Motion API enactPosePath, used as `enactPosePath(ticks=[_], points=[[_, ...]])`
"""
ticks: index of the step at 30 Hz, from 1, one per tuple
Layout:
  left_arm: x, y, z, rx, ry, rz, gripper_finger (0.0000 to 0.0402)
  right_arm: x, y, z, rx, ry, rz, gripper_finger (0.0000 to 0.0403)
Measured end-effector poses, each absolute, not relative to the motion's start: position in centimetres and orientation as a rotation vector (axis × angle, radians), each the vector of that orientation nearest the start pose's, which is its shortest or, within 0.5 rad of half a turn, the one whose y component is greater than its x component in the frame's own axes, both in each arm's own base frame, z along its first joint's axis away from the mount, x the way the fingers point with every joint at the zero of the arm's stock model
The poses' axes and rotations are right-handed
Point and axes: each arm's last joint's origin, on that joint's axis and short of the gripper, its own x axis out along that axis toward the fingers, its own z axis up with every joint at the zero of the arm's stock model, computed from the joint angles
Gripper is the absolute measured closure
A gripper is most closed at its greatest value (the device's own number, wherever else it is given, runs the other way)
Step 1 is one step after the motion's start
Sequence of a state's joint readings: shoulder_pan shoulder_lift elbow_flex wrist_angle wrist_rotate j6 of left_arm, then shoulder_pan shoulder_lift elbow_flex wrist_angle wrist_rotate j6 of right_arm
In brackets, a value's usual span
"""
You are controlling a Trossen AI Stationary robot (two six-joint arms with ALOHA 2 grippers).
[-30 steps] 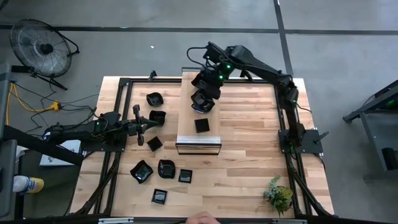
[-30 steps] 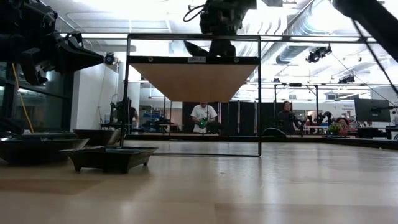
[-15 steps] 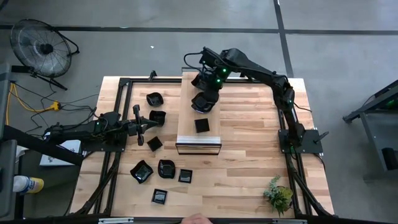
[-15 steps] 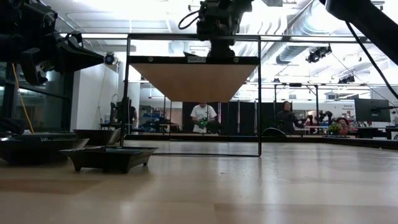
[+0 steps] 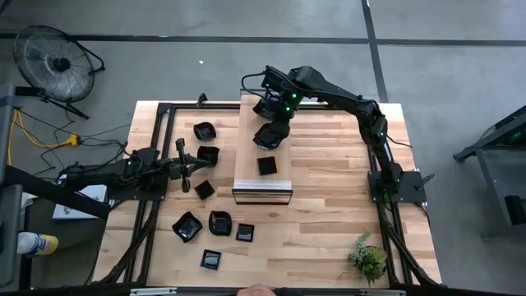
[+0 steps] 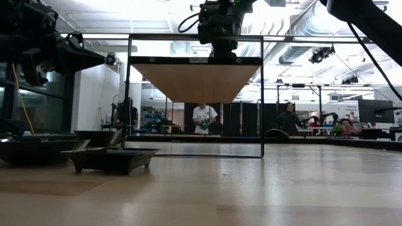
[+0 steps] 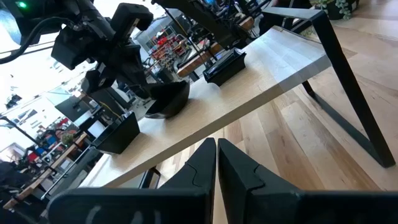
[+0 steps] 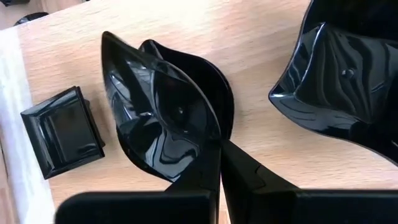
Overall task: Pick & Place Mini shaped plates
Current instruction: Stack the leaf-shaped plate on top of the stacked leaf-shaped plates on the shelf
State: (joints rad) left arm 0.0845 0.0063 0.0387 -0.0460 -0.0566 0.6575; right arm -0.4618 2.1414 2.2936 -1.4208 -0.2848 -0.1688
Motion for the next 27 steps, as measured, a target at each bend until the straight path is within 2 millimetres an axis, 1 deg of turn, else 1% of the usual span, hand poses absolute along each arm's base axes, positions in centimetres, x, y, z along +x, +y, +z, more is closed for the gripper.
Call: enactPosePath(ticks=[5,16,27], points=[[9.51,0.97,17.17,0.656,0.06,0.131,0.0389,38.31,-18.22,33.05,0.277,1.202,-0.086,0.0402],[9.51,0.97,17.18,0.656,0.06,0.132,0.0389,38.31,-18.18,33.06,0.28,1.199,-0.07,0.0398],[9.51,0.97,17.18,0.656,0.06,0.132,0.0389,38.3,-18.14,33.07,0.261,1.2,-0.056,0.0332]])
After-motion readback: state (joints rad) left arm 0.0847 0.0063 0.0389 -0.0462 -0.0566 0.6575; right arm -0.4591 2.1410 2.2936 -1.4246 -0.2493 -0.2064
